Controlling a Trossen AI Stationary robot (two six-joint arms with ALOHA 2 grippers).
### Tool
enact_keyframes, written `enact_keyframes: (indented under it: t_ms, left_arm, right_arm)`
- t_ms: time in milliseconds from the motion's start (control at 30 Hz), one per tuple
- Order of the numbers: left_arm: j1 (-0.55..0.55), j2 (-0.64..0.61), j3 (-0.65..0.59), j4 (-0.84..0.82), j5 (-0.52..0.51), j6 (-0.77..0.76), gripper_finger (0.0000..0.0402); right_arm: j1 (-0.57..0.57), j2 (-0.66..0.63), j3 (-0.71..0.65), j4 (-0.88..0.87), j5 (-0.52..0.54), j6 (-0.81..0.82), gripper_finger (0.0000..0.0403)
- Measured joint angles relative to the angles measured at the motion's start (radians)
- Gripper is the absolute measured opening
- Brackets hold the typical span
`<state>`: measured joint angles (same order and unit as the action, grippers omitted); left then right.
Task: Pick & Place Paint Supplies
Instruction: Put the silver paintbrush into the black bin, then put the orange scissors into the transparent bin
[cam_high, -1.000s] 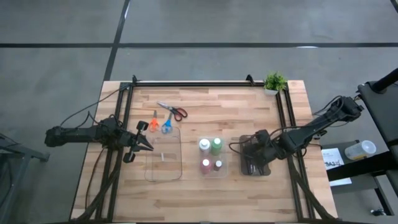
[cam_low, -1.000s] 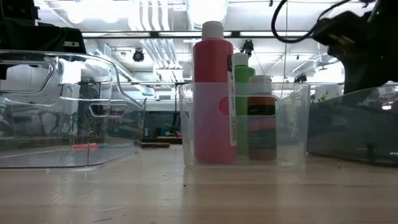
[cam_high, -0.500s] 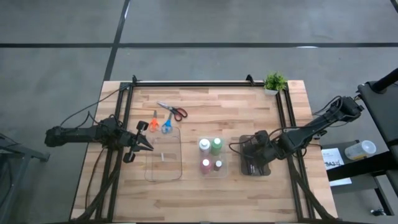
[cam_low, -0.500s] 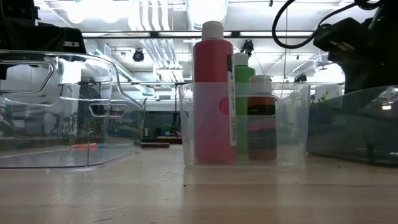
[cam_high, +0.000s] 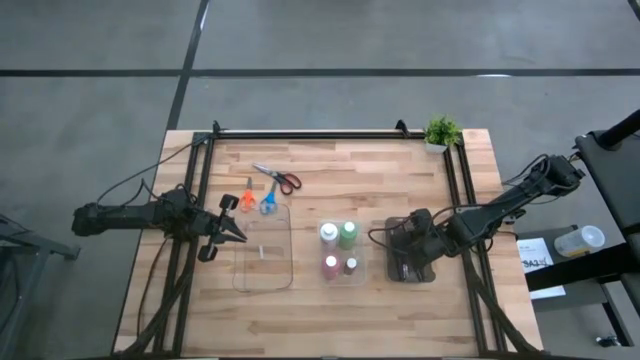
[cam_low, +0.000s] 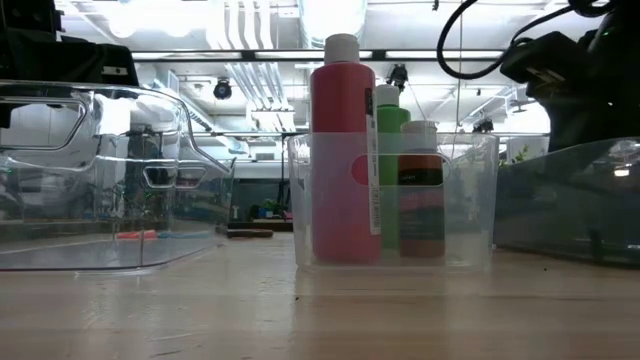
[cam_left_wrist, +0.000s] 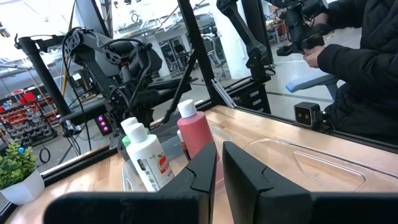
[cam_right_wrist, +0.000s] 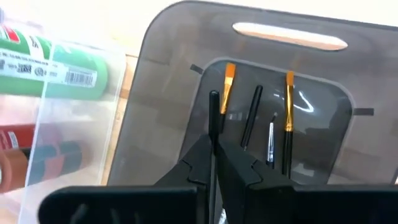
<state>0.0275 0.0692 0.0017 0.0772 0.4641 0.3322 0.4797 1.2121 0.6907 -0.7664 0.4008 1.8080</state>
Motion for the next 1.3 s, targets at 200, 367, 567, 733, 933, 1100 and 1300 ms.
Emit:
enact_keyframes:
  t_ms: [200,367,567,733,933,1100,1300]
  left_arm:
    - [0.000,0.000,0.000,0.000,0.000,0.000,0.0036]
    - [0.000,0.000,0.000,0.000,0.000,0.000,0.0036]
    - [0.000,0.000,0.000,0.000,0.000,0.000,0.0036]
    - [0.000,0.000,0.000,0.000,0.000,0.000,0.0036]
    - [0.000,0.000,0.000,0.000,0.000,0.000,0.0036]
    - [0.000,0.000,0.000,0.000,0.000,0.000,0.0035]
    - [0.000,0.000,0.000,0.000,0.000,0.000,0.0035]
  right_arm:
    - [0.000,0.000,0.000,0.000,0.019,0.048,0.0036]
    - [0.000,0.000,0.000,0.005,0.014,0.017,0.0092]
    - [0.000,0.000,0.000,0.007,0.010,-0.005,0.0127]
    - [0.000,-0.002,0.022,0.013,0.036,-0.078,0.0131]
    - [0.027,-0.033,0.102,0.017,0.317,-0.332,0.0131]
    - [0.046,-0.048,0.146,0.100,0.497,-0.718,0.0131]
    - [0.046,-0.048,0.152,0.179,0.519,-1.065,0.0131]
